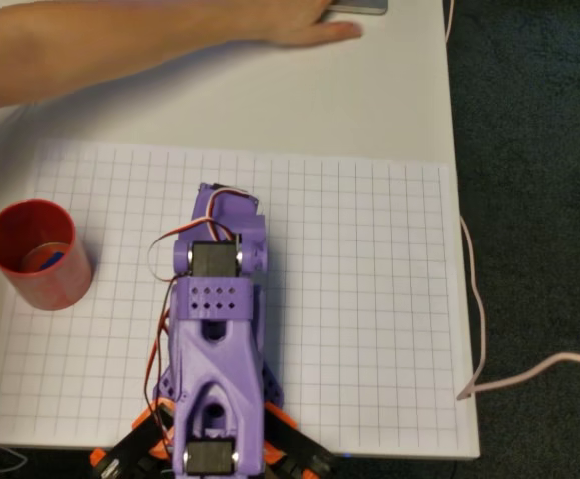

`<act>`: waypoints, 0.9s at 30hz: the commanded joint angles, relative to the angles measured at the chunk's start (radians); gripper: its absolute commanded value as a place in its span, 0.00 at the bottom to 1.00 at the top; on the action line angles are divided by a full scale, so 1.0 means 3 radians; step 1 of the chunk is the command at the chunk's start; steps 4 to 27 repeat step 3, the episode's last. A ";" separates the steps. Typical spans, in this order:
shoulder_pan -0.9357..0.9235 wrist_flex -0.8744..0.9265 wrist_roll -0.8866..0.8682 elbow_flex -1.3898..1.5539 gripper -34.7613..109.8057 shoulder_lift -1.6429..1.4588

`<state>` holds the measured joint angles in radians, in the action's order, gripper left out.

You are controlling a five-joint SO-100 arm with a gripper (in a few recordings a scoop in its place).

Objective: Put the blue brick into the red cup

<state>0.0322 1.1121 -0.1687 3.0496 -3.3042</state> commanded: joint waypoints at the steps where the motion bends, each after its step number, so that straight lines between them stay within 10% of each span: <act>1: 0.0066 0.0015 -0.0041 -0.0015 0.24 0.0010; 27: 0.0066 0.0015 -0.0041 -0.0015 0.24 0.0010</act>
